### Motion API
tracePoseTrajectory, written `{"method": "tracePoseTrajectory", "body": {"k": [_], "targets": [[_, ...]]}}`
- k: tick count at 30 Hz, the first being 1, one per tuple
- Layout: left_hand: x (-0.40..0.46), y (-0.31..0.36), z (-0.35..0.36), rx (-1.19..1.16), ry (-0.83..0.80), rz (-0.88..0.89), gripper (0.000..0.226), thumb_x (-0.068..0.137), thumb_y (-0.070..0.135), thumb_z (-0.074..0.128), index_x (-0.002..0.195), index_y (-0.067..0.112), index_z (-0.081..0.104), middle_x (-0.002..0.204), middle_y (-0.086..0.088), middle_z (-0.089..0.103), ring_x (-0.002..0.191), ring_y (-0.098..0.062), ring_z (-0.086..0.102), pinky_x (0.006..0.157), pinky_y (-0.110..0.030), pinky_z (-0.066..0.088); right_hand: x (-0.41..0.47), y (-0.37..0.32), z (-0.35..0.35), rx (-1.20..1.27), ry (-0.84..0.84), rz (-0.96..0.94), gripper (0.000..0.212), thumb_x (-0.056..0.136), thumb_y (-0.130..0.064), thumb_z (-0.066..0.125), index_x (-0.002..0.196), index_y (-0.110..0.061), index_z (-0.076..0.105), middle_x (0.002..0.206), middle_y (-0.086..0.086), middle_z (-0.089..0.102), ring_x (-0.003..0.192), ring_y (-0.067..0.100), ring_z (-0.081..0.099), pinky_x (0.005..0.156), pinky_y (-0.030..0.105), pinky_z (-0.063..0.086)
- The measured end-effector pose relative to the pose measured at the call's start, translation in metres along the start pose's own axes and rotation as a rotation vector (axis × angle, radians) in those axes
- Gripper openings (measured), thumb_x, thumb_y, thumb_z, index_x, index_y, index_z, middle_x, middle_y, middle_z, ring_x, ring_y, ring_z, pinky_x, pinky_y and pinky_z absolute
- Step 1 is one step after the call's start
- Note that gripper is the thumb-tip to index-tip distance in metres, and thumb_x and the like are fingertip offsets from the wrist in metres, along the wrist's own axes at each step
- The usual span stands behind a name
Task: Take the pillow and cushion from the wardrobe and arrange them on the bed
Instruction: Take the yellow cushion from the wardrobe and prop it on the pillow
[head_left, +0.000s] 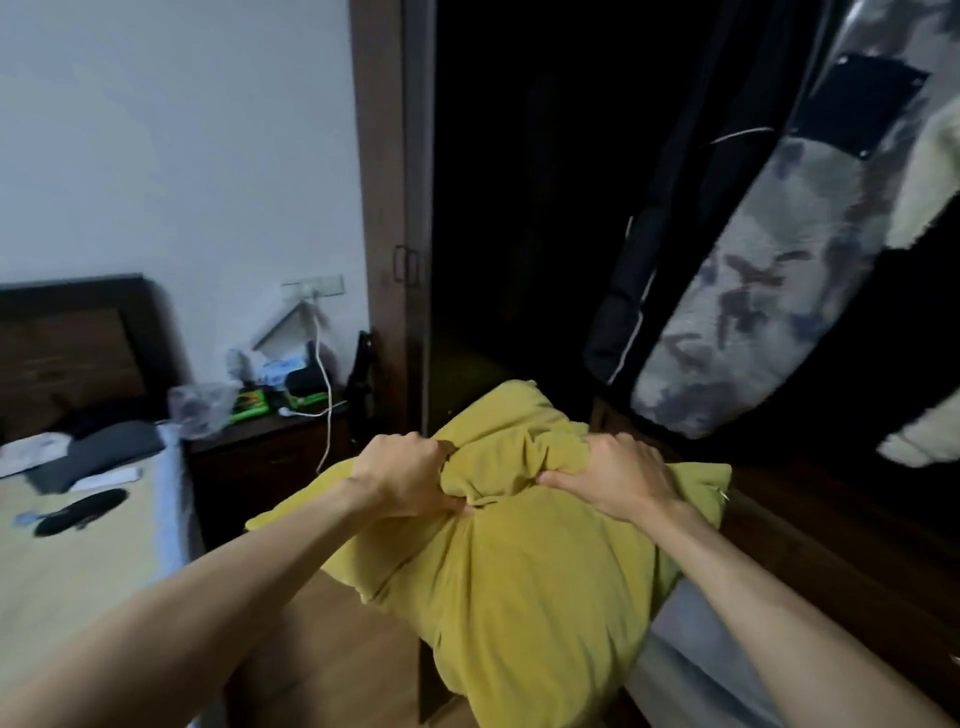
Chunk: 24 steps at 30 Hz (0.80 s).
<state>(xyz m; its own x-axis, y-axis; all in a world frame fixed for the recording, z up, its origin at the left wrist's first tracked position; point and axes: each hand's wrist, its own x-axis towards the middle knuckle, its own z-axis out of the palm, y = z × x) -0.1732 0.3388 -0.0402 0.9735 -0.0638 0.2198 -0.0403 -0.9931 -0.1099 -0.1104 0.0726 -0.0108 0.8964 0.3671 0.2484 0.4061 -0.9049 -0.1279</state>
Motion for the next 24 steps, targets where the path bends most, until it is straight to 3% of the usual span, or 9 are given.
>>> {"method": "tracePoseTrajectory", "body": {"k": [4, 10, 16, 19, 21, 24], "targets": [[-0.047, -0.038, -0.009, 0.007, -0.002, -0.064, 0.113, 0.047, 0.102, 0.041, 0.131, 0.03, 0.058, 0.099, 0.001, 0.074, 0.091, -0.026, 0.071, 0.069, -0.038, 0.053, -0.009, -0.049, 0.004, 0.046, -0.005, -0.09, 0.083, 0.062, -0.097, 0.053, 0.107, -0.03, 0.073, 0.104, 0.002, 0.075, 0.099, 0.03, 0.07, 0.079, 0.039, 0.052], [-0.118, -0.113, -0.025, 0.043, -0.012, -0.22, 0.116, 0.041, 0.105, 0.037, 0.126, 0.029, 0.061, 0.101, 0.001, 0.074, 0.092, -0.026, 0.071, 0.066, -0.038, 0.051, -0.007, -0.146, 0.014, 0.064, 0.01, -0.237, 0.086, 0.064, -0.095, 0.054, 0.114, -0.027, 0.071, 0.11, 0.002, 0.074, 0.103, 0.028, 0.069, 0.086, 0.038, 0.053], [-0.205, -0.196, -0.032, 0.014, -0.11, -0.495, 0.086, 0.051, 0.097, 0.054, 0.1, 0.027, 0.061, 0.091, -0.001, 0.069, 0.088, -0.028, 0.067, 0.066, -0.039, 0.052, 0.018, -0.27, 0.03, 0.118, -0.047, -0.502, 0.088, 0.059, -0.099, 0.049, 0.106, -0.027, 0.07, 0.103, 0.004, 0.073, 0.099, 0.032, 0.069, 0.078, 0.04, 0.05], [-0.247, -0.233, -0.029, -0.026, -0.136, -0.654, 0.08, 0.05, 0.096, 0.053, 0.092, 0.028, 0.059, 0.084, 0.001, 0.062, 0.081, -0.025, 0.062, 0.066, -0.038, 0.052, 0.032, -0.335, 0.047, 0.126, -0.073, -0.65, 0.085, 0.061, -0.098, 0.049, 0.101, -0.027, 0.069, 0.101, 0.004, 0.073, 0.096, 0.031, 0.069, 0.076, 0.04, 0.051], [-0.273, -0.254, -0.019, -0.055, -0.121, -0.736, 0.08, 0.048, 0.097, 0.049, 0.09, 0.029, 0.059, 0.079, 0.003, 0.06, 0.075, -0.022, 0.057, 0.063, -0.036, 0.049, 0.041, -0.376, 0.065, 0.122, -0.088, -0.745, 0.082, 0.061, -0.099, 0.048, 0.094, -0.025, 0.065, 0.098, 0.005, 0.073, 0.094, 0.032, 0.069, 0.075, 0.041, 0.052], [-0.309, -0.283, 0.003, -0.054, -0.098, -0.841, 0.079, 0.051, 0.095, 0.052, 0.094, 0.029, 0.062, 0.085, -0.002, 0.07, 0.083, -0.027, 0.066, 0.063, -0.034, 0.045, 0.057, -0.434, 0.103, 0.121, -0.113, -0.875, 0.083, 0.06, -0.1, 0.046, 0.093, -0.026, 0.064, 0.096, 0.005, 0.072, 0.091, 0.033, 0.07, 0.068, 0.04, 0.047]]}}
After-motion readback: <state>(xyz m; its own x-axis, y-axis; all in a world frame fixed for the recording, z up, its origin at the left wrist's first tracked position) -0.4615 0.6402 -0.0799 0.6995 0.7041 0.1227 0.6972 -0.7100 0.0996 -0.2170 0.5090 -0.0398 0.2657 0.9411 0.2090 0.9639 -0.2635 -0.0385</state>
